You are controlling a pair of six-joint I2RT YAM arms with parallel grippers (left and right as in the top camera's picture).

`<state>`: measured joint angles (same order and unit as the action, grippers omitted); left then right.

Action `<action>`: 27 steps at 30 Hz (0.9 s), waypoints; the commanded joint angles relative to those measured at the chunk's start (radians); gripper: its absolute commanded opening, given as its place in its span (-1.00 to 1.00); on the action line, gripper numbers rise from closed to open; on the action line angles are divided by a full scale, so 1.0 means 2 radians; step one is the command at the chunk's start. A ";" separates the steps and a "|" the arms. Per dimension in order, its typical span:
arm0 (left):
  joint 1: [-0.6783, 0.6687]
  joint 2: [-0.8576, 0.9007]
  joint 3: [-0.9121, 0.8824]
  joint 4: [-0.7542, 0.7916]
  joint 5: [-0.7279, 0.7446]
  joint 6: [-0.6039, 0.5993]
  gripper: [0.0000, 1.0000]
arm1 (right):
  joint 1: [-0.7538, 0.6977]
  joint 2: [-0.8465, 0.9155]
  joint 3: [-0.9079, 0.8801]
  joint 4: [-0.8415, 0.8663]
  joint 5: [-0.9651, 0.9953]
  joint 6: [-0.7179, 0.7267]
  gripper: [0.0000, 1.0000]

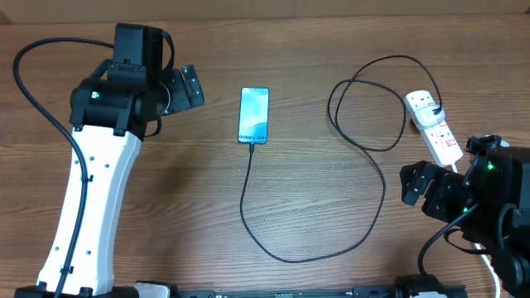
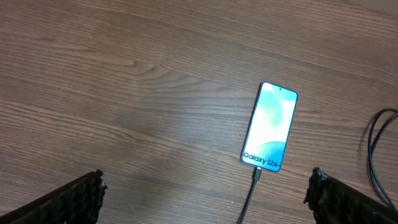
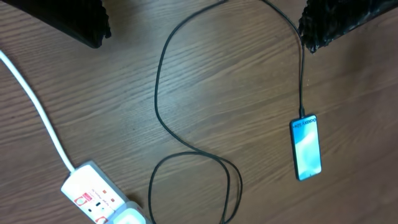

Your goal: Plug charger to phone and switch on socket

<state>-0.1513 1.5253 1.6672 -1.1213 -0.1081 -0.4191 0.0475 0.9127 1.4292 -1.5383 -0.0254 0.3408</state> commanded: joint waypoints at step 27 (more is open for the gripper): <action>-0.002 -0.001 -0.003 0.002 0.002 0.006 0.99 | 0.001 -0.312 -0.374 0.342 -0.007 -0.055 1.00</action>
<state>-0.1513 1.5253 1.6661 -1.1210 -0.1081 -0.4191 0.0483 0.3737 0.7498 -0.8886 -0.0299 0.2459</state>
